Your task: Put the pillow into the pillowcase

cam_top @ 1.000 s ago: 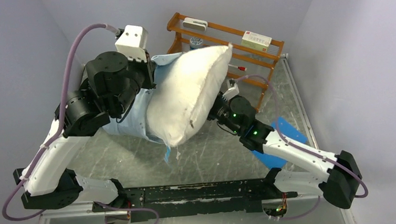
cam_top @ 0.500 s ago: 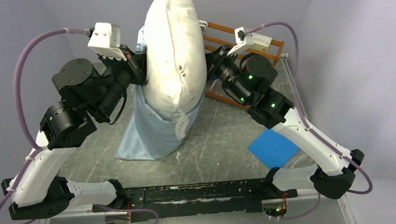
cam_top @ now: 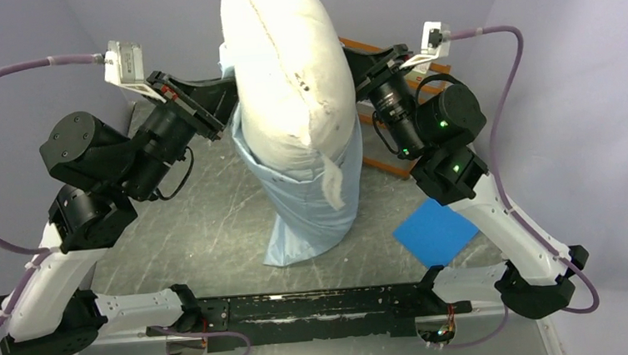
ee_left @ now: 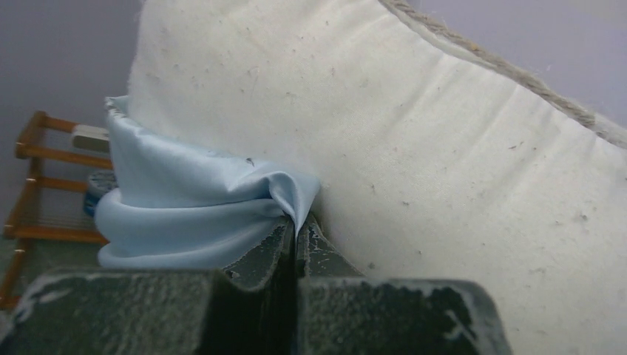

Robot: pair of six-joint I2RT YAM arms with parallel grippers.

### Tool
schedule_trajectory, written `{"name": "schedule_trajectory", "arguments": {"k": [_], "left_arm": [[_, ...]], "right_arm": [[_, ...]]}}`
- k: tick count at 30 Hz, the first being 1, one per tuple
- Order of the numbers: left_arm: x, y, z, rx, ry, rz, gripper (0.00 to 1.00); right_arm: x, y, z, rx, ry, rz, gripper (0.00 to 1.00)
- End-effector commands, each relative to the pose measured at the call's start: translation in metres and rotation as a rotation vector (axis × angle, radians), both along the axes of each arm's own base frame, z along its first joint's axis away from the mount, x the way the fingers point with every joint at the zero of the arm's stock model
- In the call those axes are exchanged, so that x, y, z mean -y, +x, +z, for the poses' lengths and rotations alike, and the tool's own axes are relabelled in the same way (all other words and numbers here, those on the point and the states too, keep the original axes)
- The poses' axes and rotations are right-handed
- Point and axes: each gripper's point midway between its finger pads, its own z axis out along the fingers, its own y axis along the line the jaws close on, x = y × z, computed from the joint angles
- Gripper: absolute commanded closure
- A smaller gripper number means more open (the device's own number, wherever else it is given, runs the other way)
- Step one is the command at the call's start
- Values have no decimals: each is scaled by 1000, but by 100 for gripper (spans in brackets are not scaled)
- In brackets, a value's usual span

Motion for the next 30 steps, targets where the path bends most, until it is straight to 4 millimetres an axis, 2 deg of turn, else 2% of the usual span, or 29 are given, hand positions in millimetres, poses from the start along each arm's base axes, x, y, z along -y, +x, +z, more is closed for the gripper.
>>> {"name": "schedule_trajectory", "arguments": {"k": [1, 4, 8, 10, 11, 13, 15, 17, 19, 21, 23, 26, 28, 30], "left_arm": [[20, -35, 26, 36, -143, -232, 95], [12, -29, 27, 47, -128, -175, 95], [-23, 7, 41, 63, -88, 113, 95], [-30, 7, 50, 67, -124, 131, 95], [-27, 1, 54, 73, -152, 90, 95], [-11, -15, 55, 64, -182, -44, 95], [14, -32, 41, 17, -195, -209, 95], [42, -51, 24, 4, -218, -390, 95], [57, -55, 16, -2, -225, -458, 95], [64, -42, 19, 23, -156, -403, 95], [57, -15, 28, 33, -91, -244, 95], [25, 16, 56, 86, -67, 12, 95], [-2, 28, 73, 104, -94, 155, 95], [-14, 27, 87, 131, -129, 194, 95]], "right_arm": [[22, -12, 63, 148, 98, -61, 100], [6, -9, 60, 121, 65, -14, 100], [-22, -32, 40, 71, 88, 214, 100], [-21, -36, 32, 29, 166, 257, 100], [-15, -30, 32, 25, 187, 211, 100], [3, -16, 44, 27, 236, 98, 100], [21, -6, 66, 54, 267, -9, 100], [27, -5, 92, 104, 263, -54, 100], [26, -5, 107, 123, 232, -62, 100], [15, -9, 104, 121, 173, -16, 100], [-1, -14, 80, 79, 134, 73, 100], [-14, -31, 42, 14, 153, 214, 100], [-9, -38, 36, -6, 205, 247, 100], [1, -29, 45, 13, 210, 166, 100]]}}
